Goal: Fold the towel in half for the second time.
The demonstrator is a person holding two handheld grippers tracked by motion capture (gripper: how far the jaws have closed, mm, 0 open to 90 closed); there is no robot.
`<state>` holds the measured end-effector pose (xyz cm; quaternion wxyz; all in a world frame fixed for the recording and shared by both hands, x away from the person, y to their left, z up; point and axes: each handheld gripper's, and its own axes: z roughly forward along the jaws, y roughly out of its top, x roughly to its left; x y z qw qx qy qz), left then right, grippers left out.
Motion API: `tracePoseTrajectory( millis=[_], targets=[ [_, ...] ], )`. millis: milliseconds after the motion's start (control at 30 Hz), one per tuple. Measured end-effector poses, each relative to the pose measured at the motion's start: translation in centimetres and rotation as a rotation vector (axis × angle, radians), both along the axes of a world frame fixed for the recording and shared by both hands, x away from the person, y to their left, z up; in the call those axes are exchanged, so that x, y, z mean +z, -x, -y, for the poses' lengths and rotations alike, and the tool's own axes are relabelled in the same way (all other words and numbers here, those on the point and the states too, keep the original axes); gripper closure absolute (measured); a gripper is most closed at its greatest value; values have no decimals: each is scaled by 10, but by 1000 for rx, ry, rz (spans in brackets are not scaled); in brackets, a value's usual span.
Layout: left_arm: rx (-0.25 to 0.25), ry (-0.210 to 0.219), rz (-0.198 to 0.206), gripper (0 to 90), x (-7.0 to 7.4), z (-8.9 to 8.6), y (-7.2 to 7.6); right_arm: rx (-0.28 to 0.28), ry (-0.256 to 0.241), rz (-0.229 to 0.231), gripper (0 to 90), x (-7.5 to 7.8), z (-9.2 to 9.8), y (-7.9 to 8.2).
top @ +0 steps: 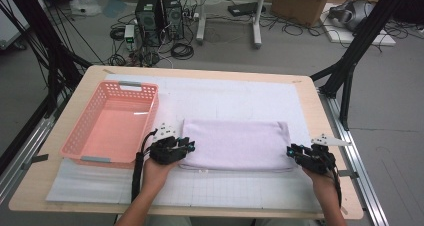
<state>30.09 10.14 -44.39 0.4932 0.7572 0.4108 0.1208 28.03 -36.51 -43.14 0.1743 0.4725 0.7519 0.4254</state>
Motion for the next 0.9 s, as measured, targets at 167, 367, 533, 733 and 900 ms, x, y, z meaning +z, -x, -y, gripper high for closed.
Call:
tracePoseTrajectory(
  millis=[167,367,533,733,900],
  targets=[
    [-11,-20,-37,683,-7,-6,15,49,30,-11,741,-5,-2,19],
    [-25,-88,-12,702,-7,-6,32,44,109,-11,752,-14,0,35],
    [-13,-65,-5,696,-7,-12,38,18,87,-4,718,-13,6,47],
    [18,60,31,446,-2,-20,40,-8,23,67,576,2,9,61],
    [-2,96,104,313,7,-22,43,-16,-4,108,405,6,7,64]
  ],
)
